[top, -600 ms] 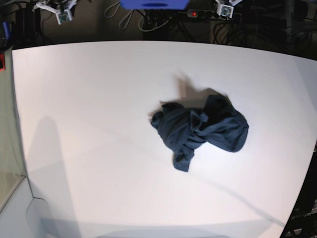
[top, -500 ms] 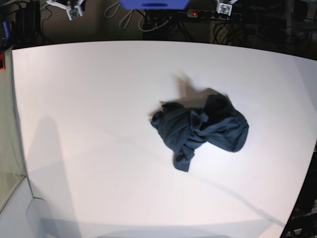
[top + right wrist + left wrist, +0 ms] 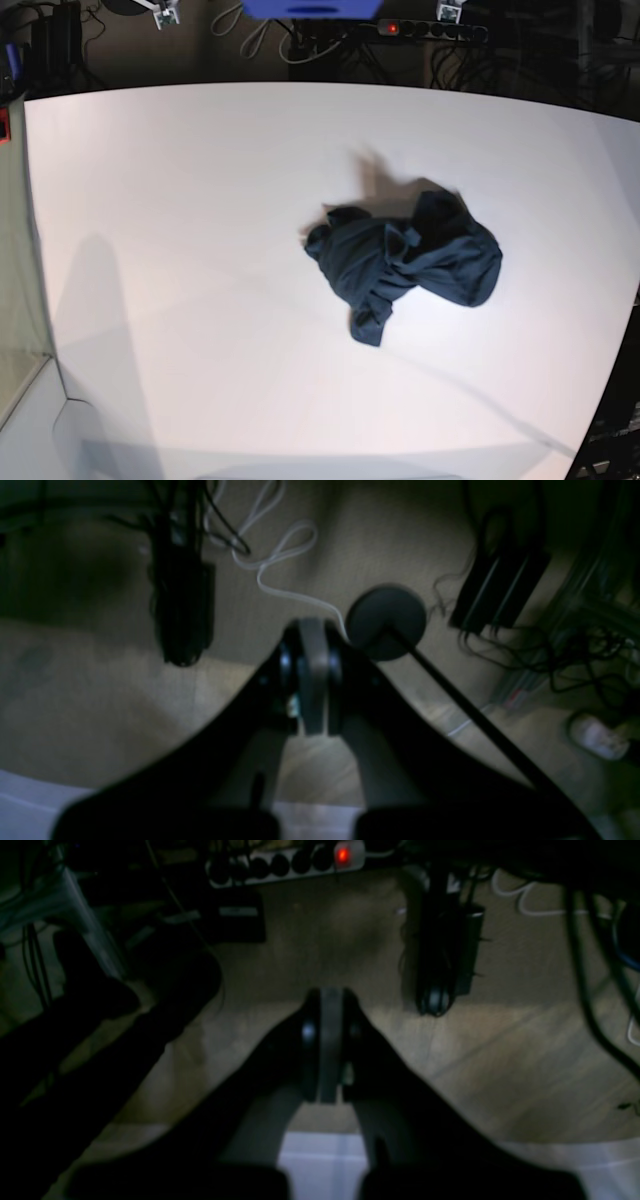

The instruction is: Layout the t-shirt on the table in an organized manner, then fold the t-shirt properly

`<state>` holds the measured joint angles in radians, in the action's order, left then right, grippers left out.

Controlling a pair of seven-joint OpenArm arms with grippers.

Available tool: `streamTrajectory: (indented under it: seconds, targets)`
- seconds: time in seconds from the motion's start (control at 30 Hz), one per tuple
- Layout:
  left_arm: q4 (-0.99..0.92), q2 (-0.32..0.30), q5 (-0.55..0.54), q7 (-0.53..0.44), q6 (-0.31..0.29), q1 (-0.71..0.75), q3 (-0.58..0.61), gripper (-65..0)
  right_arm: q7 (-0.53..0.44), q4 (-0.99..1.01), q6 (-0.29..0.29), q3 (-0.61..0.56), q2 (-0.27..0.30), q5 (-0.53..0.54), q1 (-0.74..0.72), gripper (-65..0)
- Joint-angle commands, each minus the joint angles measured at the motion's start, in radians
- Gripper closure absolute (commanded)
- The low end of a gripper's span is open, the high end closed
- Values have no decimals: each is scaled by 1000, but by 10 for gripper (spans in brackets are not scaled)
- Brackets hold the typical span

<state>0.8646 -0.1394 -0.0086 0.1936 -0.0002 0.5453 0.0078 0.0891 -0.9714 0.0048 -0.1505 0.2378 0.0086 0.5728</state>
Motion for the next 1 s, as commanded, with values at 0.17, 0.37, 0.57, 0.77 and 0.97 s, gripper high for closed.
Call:
streamTrajectory:
  seconds: [0.17, 0.37, 0.57, 0.77, 0.97]
  targets:
    - [-213, 16, 0, -78, 4, -101, -4, 0, -12, 168, 2, 1, -38, -2, -106, 0]
    - [-410, 40, 0, -81, 4, -222, -7, 0, -122, 381, 2, 1, -68, -2, -205, 0]
    - [-506, 45, 0, -81, 4, -293, -7, 0, -243, 688, 2, 1, -96, -2, -337, 0]
    - [-589, 62, 0, -81, 4, -340, -9, 0, -259, 771, 2, 1, -110, -2, -377, 0]
    - [-589, 65, 0, -81, 4, -342, -9, 0, -259, 790, 1, 2, -111, -2, -386, -37]
